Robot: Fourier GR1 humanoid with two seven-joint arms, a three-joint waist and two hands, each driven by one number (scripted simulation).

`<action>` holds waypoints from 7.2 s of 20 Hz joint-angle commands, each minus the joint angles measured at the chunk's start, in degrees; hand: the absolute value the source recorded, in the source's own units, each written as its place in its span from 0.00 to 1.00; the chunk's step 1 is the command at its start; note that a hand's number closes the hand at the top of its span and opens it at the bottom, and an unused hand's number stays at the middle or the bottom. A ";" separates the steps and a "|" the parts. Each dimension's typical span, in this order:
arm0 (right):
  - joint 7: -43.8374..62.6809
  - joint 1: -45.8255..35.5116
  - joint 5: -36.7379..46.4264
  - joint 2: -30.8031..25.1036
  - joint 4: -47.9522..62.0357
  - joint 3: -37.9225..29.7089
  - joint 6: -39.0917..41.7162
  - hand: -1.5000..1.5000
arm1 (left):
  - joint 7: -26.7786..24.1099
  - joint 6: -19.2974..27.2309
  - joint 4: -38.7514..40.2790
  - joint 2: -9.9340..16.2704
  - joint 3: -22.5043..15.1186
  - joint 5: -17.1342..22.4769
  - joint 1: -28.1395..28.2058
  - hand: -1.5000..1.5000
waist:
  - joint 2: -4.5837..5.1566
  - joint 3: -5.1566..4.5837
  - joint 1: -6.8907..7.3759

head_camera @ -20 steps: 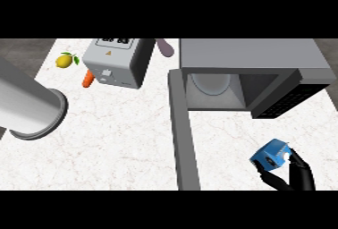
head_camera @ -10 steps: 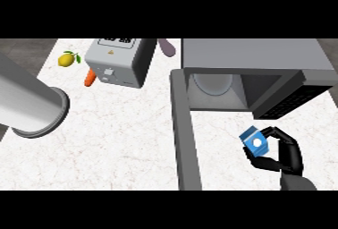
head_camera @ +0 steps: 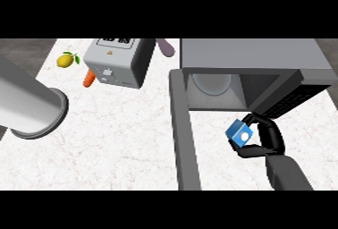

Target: Pick up the milk, place it into the microwave and close the microwave

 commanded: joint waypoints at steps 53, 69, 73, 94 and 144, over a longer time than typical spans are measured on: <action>21.65 -41.04 19.77 -5.30 29.20 -0.37 -48.66 1.00 | 0.54 -5.87 6.57 2.15 2.48 0.54 -7.88 0.00 | 3.80 0.22 6.47; 23.66 -45.10 22.77 -5.37 31.44 1.83 -47.40 0.00 | -0.10 -8.42 9.78 3.91 0.15 -4.60 -10.48 0.00 | 3.44 0.24 6.90; 19.28 -42.73 20.43 -3.70 30.48 -0.30 -44.78 0.00 | 0.22 -9.49 10.39 3.82 -1.74 -4.66 -11.14 0.00 | 3.55 0.34 6.41; 5.71 -33.94 6.54 -0.10 29.84 -12.41 -15.21 0.00 | 2.84 -12.61 7.63 -1.40 -15.41 -8.62 -11.84 1.00 | 1.16 0.14 1.64; 17.61 33.67 -12.98 -6.00 -52.06 -2.34 21.65 0.00 | -32.61 39.43 76.65 -1.48 -72.30 -29.54 -49.92 1.00 | 0.51 -0.28 -4.95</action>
